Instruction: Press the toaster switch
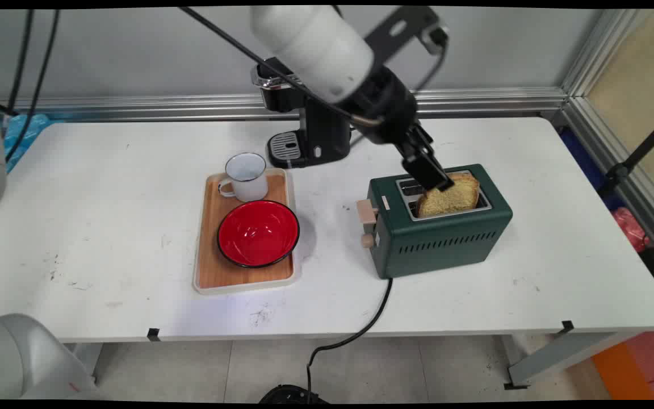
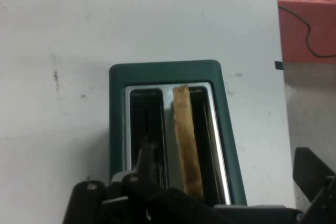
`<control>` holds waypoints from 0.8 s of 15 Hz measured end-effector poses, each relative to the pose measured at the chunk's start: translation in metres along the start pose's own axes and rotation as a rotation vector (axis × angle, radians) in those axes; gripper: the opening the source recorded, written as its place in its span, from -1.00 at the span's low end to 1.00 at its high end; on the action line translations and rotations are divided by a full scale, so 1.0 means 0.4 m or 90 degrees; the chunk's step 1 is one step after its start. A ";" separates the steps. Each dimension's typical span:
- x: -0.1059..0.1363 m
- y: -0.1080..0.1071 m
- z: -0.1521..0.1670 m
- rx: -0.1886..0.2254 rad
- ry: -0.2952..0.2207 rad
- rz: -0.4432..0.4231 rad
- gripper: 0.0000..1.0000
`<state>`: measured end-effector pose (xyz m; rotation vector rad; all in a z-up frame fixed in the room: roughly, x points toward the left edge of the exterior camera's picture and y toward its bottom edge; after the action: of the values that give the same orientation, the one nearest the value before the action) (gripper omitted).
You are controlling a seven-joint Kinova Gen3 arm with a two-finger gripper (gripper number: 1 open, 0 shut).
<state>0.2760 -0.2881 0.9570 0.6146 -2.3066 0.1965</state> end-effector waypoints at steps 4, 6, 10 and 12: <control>-0.055 -0.011 -0.107 0.001 0.014 0.015 1.00; -0.086 -0.018 -0.155 0.004 0.017 0.021 1.00; -0.144 -0.023 -0.219 0.013 0.018 0.037 1.00; -0.166 -0.019 -0.223 0.017 0.017 0.045 1.00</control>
<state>0.3761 -0.2424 0.9755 0.5404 -2.3050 0.2677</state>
